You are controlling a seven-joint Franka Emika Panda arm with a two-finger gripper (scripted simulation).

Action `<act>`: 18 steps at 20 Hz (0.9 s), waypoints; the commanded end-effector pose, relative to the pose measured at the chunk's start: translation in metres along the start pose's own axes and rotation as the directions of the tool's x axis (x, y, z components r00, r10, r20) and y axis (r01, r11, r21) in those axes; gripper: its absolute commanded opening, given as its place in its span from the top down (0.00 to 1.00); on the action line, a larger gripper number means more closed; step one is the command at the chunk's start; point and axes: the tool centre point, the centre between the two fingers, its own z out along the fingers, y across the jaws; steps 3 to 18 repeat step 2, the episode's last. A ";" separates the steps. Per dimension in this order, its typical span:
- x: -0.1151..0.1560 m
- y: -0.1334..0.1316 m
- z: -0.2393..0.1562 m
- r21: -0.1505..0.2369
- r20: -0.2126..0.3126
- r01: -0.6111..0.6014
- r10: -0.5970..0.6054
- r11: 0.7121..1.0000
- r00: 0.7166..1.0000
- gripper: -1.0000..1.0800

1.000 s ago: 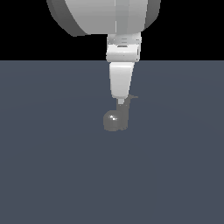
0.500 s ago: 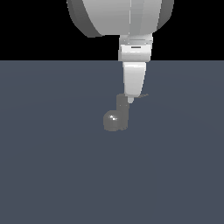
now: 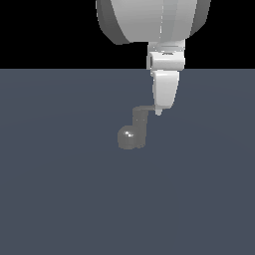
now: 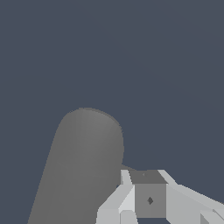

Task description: Turn on the faucet by rotating a designated handle.

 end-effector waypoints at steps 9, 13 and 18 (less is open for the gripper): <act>0.027 -0.003 0.001 -0.001 -0.005 -0.037 0.037 0.999 0.999 1.00; 0.027 -0.003 0.001 -0.001 -0.005 -0.037 0.037 0.999 0.999 1.00; 0.027 -0.003 0.001 -0.001 -0.005 -0.037 0.037 0.999 0.999 1.00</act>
